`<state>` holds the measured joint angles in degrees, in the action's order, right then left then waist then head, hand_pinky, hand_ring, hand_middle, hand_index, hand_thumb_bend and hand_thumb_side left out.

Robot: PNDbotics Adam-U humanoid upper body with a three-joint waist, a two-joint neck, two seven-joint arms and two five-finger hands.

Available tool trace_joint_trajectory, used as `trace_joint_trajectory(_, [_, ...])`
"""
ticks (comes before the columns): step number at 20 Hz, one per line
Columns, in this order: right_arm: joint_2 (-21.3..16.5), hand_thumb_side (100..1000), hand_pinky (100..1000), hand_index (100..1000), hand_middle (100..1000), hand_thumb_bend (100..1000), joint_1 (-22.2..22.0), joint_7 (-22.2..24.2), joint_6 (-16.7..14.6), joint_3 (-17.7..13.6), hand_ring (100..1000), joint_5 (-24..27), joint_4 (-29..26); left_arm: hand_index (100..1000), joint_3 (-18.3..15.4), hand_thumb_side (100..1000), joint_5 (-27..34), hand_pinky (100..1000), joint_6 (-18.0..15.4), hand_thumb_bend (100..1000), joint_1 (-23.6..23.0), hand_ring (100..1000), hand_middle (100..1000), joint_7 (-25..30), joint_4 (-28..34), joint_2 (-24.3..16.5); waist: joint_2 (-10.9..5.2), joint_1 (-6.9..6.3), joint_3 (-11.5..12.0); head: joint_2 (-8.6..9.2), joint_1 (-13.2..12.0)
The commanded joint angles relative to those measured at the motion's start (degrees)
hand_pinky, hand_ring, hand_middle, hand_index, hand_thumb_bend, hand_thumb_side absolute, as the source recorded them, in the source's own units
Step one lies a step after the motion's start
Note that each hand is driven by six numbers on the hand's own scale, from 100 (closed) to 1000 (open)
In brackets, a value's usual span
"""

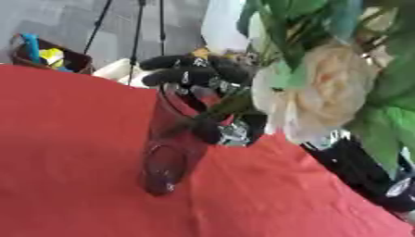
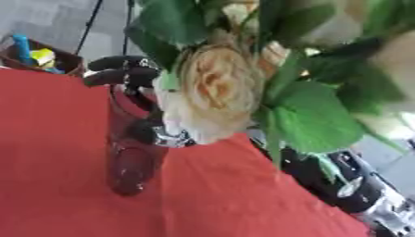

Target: Arrange flowers into the vase.

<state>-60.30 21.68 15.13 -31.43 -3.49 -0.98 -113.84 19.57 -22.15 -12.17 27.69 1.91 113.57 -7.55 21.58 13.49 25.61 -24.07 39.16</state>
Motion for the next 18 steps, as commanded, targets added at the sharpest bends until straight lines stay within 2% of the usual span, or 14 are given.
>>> trace_joint_trajectory(1, [-1.9, 1000, 1000, 1000, 259, 188, 0.5, -2.6, -0.2, -0.9, 1000, 2.6, -0.7, 742, 0.9, 743, 0.3, 523, 0.0, 100, 0.6, 745, 739, 0.4, 1.0, 0.0, -1.08, -0.54, -0.1, 0.93, 0.4])
trace_joint_trajectory(9, [-2.2, 1000, 1000, 1000, 256, 179, -0.3, -3.6, -1.1, -1.0, 1000, 3.1, -0.7, 741, 0.9, 744, 0.3, 523, 0.1, 100, 0.5, 746, 739, 0.5, 1.0, 0.0, -1.01, -0.54, -0.3, 0.98, 0.3])
trace_joint_trajectory(14, [-2.3, 1000, 1000, 992, 264, 174, -0.1, -4.0, -1.5, -1.3, 1000, 5.1, -0.7, 741, 1.0, 743, 0.3, 523, 0.1, 100, 0.5, 747, 740, 0.7, 1.0, 0.0, -0.99, -0.54, -0.5, 0.89, 0.3])
trace_joint_trajectory(18, [-2.8, 1000, 1000, 970, 260, 178, -0.8, -5.4, -2.4, -2.2, 1000, 2.9, -0.7, 740, 0.9, 744, 0.3, 523, 0.2, 100, 0.4, 748, 740, 0.7, 1.0, 0.0, -0.95, -0.54, -0.7, 0.92, 0.3])
